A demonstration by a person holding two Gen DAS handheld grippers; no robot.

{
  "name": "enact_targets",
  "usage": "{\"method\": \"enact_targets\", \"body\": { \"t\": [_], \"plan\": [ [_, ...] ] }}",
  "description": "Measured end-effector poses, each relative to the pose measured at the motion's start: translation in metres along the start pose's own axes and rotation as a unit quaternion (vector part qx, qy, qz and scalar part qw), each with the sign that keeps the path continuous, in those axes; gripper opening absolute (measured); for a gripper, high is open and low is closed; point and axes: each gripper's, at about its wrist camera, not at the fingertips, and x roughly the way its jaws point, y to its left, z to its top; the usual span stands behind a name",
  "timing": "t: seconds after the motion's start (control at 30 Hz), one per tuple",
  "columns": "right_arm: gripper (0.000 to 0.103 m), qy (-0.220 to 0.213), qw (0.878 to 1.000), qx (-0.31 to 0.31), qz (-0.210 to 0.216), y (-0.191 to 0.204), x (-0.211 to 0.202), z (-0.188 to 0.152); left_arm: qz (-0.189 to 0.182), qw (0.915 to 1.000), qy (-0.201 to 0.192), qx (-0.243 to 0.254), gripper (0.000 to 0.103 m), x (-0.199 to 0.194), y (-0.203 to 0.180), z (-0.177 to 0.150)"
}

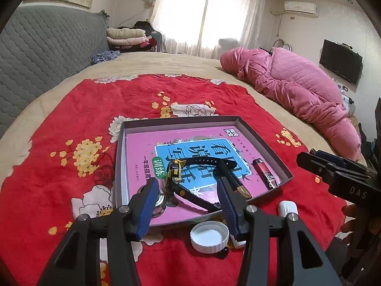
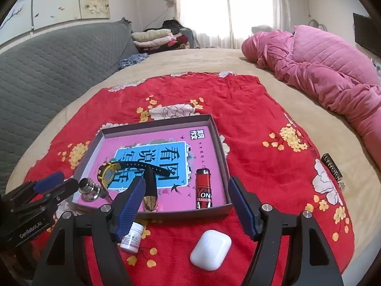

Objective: Organize rigid objects
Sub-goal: 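Withdraw both open tools back out of the box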

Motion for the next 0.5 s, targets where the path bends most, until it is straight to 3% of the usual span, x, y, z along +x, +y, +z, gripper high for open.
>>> {"method": "enact_targets", "body": {
  "t": [0.17, 0.5],
  "plan": [
    [0.074, -0.013, 1.0, 0.001, -0.004, -0.003, -0.009, 0.002, 0.005, 1.0, -0.003, -0.003, 0.057, -0.008, 0.002, -0.001],
    [0.074, -0.033, 0.999, 0.013, -0.012, -0.013, -0.024, 0.007, 0.011, 0.9999, -0.002, 0.0, 0.058, -0.018, 0.004, -0.004]
  ]
}}
